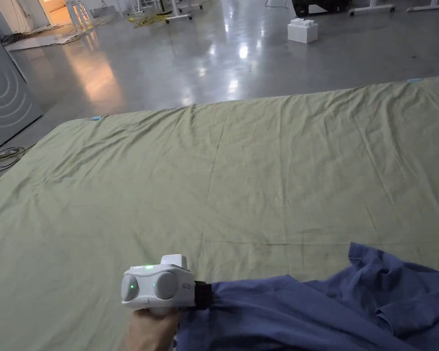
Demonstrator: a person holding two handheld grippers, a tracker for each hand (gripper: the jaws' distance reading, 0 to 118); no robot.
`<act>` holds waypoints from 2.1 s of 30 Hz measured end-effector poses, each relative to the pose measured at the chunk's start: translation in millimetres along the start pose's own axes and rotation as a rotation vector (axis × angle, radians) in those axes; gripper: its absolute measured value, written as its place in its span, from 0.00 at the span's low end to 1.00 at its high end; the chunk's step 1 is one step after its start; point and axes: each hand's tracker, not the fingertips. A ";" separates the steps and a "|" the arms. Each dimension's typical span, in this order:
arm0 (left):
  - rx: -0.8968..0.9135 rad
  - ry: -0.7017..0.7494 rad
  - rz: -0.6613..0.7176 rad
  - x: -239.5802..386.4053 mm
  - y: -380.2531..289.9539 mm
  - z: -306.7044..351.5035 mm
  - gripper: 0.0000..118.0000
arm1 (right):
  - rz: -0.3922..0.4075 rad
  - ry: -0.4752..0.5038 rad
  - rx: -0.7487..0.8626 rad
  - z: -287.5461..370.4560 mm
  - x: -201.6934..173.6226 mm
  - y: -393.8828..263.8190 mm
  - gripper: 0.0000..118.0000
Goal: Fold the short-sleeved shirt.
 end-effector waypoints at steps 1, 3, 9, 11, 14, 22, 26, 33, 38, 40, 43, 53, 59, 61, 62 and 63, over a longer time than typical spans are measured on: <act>-0.006 0.000 0.009 3.3 0.8 0.0 0.48 | 0.001 0.005 -0.008 -2.5 -0.4 -0.7 0.01; -0.009 0.011 0.015 9.8 4.2 1.8 0.37 | 0.000 0.011 -0.020 -7.5 -1.7 -1.3 0.01; 0.003 0.099 -0.215 40.5 -1.9 2.2 0.08 | -0.021 0.031 -0.045 -25.0 -2.6 6.2 0.01; 0.005 0.130 -0.306 48.7 -7.6 0.0 0.08 | 0.015 0.031 -0.045 -36.4 0.4 14.7 0.01; -0.005 0.125 -0.320 45.9 -9.0 -12.5 0.08 | 0.026 0.064 -0.095 -80.4 20.8 28.8 0.47; -0.051 0.109 -0.290 43.5 0.2 -16.1 0.08 | -0.334 -0.062 -0.239 -245.7 105.2 59.7 0.80; -0.050 0.093 -0.276 40.4 -0.1 -14.7 0.08 | -0.363 -0.105 -0.385 -308.6 114.7 39.8 0.80; -0.044 0.088 -0.275 38.7 -0.6 -16.3 0.08 | -0.216 -0.168 -0.417 -316.1 95.5 31.9 0.44; 0.052 0.034 -0.161 25.3 -10.8 1.7 0.08 | -0.264 -0.076 -0.395 -297.0 91.0 36.2 0.03; 0.096 -0.035 -0.087 12.3 -10.9 23.8 0.07 | -0.256 -0.047 -0.328 -283.3 90.8 46.5 0.03; 0.250 -0.132 0.000 -10.0 -9.8 74.2 0.07 | -0.268 0.002 -0.205 -245.7 90.9 79.9 0.03; 0.736 -0.170 -0.009 -59.9 -2.3 311.4 0.07 | -0.196 0.092 0.232 -59.8 92.9 211.1 0.03; 0.933 -0.125 -0.028 -69.9 19.1 407.0 0.07 | -0.160 0.090 0.405 -5.6 96.3 284.3 0.03; 1.013 -0.074 -0.082 -66.4 26.0 432.4 0.07 | -0.159 0.097 0.468 10.5 93.8 306.7 0.03; 1.037 -0.049 -0.103 -64.0 27.7 442.7 0.07 | -0.159 0.095 0.493 17.4 92.3 314.5 0.03; 1.053 -0.034 -0.103 -63.1 30.0 452.9 0.06 | -0.163 0.089 0.520 21.4 94.4 321.8 0.03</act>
